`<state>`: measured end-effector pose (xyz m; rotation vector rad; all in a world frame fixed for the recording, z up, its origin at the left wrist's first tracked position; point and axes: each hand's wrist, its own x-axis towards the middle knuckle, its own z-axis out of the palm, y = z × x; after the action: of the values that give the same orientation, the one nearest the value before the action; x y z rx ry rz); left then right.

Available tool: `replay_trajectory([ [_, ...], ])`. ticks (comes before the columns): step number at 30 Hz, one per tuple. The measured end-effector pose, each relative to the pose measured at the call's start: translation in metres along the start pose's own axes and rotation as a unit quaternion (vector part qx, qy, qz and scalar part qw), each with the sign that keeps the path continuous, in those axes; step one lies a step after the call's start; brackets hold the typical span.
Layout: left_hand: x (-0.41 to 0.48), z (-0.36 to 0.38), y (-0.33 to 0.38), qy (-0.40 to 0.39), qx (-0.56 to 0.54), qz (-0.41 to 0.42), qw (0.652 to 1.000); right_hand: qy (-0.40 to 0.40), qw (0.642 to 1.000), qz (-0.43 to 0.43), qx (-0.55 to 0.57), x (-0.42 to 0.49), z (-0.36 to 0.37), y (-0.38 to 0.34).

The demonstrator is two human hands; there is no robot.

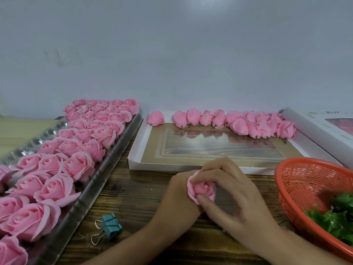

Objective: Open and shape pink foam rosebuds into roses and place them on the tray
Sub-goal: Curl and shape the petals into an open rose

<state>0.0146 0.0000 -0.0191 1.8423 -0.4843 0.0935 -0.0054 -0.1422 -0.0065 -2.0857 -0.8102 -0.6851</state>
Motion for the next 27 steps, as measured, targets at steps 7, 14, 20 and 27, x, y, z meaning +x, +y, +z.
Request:
replay_trajectory([
  [7, 0.013, 0.005, -0.009, -0.042, 0.005, -0.087, 0.995, -0.015, 0.999, -0.018, -0.041, 0.0, 0.0, 0.002],
  [14, 0.013, 0.004, -0.015, -0.092, 0.064, 0.023, 0.994, -0.044, 0.997, -0.013, -0.055, -0.001, 0.001, 0.005],
  [20, 0.009, 0.008, -0.014, -0.04, 0.041, 0.004, 0.998, -0.023, 0.999, 0.005, -0.026, -0.001, 0.002, 0.004],
  [27, 0.0, -0.002, 0.003, -0.013, 0.0, 0.002, 1.0, 0.086, 0.984, 0.114, 0.109, -0.003, 0.001, 0.013],
])
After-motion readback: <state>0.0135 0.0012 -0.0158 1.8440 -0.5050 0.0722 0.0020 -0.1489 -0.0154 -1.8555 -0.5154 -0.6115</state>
